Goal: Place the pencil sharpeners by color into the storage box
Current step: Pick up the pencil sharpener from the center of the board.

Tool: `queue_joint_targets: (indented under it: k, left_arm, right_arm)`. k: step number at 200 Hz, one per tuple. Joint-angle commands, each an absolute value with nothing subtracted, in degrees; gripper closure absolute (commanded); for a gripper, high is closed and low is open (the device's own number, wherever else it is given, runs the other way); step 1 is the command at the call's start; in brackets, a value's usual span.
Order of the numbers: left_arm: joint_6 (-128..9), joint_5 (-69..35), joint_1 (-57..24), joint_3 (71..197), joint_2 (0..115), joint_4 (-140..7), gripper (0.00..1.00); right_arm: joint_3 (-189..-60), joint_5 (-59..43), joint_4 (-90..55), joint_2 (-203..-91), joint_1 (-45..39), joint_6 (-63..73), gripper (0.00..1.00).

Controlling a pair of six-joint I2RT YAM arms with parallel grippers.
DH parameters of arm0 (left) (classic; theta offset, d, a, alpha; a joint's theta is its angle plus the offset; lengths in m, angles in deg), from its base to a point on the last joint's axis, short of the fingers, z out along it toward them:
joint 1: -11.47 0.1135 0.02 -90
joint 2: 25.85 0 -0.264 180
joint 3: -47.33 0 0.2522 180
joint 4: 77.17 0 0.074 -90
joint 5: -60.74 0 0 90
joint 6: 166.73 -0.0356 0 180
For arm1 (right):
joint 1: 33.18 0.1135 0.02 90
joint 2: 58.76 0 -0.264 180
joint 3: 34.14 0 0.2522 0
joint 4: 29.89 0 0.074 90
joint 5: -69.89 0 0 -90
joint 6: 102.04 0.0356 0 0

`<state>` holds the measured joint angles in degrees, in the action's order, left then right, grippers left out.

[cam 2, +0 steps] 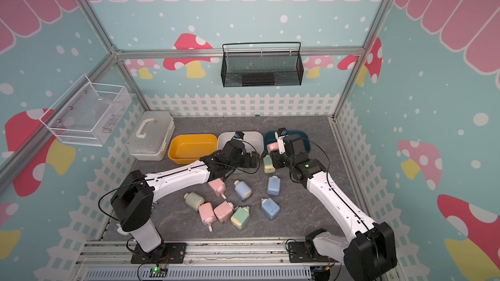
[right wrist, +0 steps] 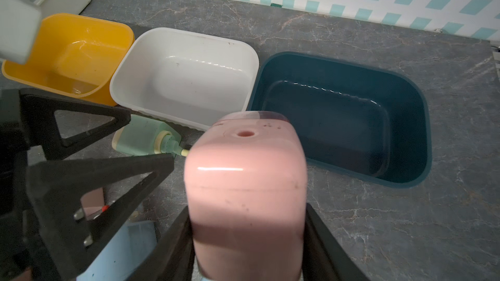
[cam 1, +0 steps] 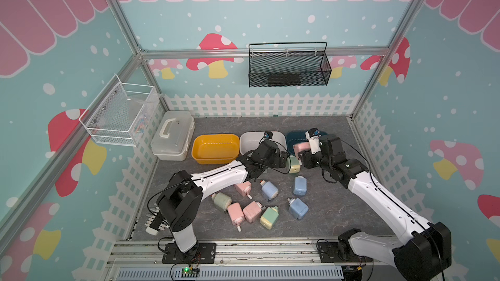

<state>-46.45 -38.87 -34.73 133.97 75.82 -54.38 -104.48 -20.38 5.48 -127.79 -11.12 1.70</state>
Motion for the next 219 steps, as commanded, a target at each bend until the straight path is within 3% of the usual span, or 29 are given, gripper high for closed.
queue_joint_targets:
  k: [1, 45, 126, 219]
  left_arm:
    - [-44.53, -37.61, -34.63, 137.8, 78.53, -50.91, 0.01]
    - [-44.38, -38.37, -35.62, 141.81, 81.84, -51.05, 0.01]
    - [-47.53, -41.33, -35.66, 153.23, 91.25, -46.06, 0.01]
    - [-49.98, -44.94, -34.52, 169.72, 102.94, -38.23, 0.01]
  right_arm:
    - [-107.87, -16.23, 1.68, -129.93, -13.26, -3.06, 1.0]
    - [-113.27, -7.98, 3.94, -136.11, -19.88, -6.63, 1.0]
    - [-126.15, -22.14, 16.56, -147.86, -24.4, -7.79, 1.0]
    - [-136.14, -17.44, 25.06, -159.5, -29.1, -6.06, 1.0]
